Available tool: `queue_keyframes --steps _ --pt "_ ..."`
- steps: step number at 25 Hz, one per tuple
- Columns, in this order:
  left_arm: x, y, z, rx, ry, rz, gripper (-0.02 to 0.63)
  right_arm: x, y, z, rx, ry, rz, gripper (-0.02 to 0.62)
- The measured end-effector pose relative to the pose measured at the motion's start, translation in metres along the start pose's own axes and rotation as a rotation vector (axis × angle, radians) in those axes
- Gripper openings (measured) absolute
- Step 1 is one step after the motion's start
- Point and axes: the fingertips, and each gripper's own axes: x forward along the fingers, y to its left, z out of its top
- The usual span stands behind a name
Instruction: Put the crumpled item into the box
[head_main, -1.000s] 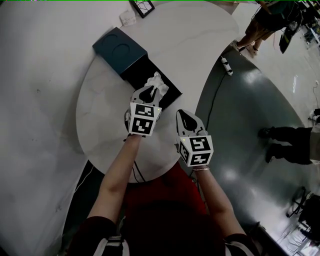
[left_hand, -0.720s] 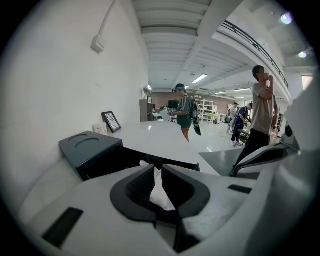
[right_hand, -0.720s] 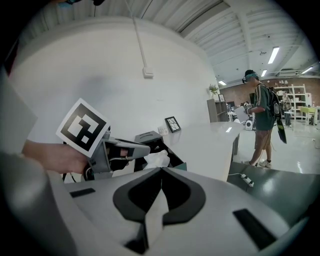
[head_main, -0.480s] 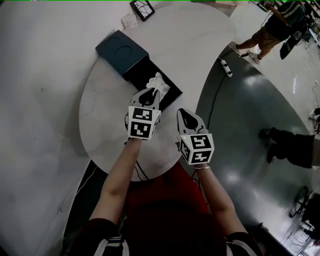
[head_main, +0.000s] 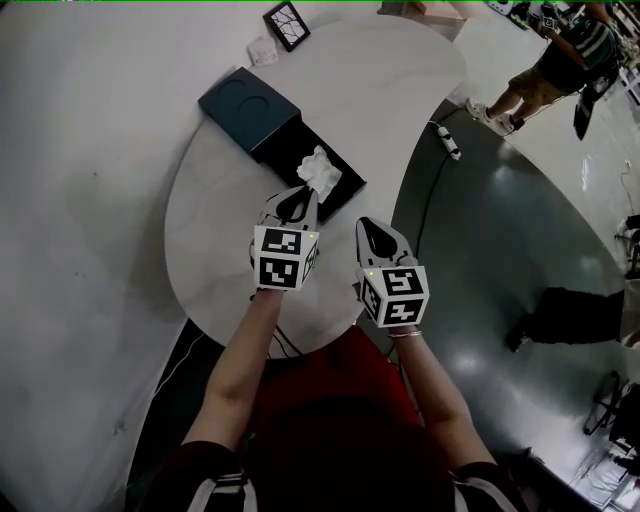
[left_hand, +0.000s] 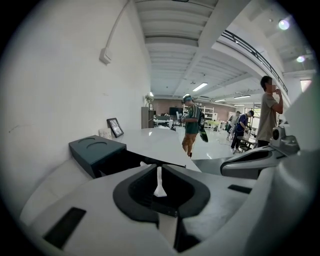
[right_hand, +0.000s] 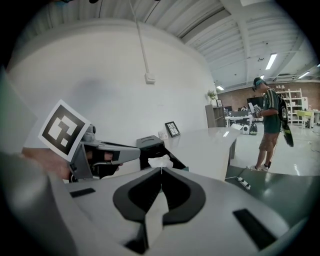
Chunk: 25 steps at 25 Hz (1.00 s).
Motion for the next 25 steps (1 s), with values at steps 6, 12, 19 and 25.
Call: queue_keyframes --steps 6,12,19,25 --pt "-0.022 -0.004 -0.004 -0.016 -0.016 -0.001 0.025 -0.013 0.010 0.005 -0.007 -0.023 -0.010 0.015" --pt "-0.045 -0.003 -0.008 -0.040 -0.041 -0.006 0.025 -0.024 0.024 0.011 -0.023 -0.050 -0.019 0.015" --pt "-0.075 -0.003 -0.013 -0.052 -0.069 -0.018 0.025 -0.040 0.043 0.012 -0.039 -0.072 -0.032 0.015" --pt "-0.096 -0.004 -0.025 -0.062 -0.076 -0.028 0.025 -0.052 0.056 0.009 -0.037 -0.094 -0.043 0.015"
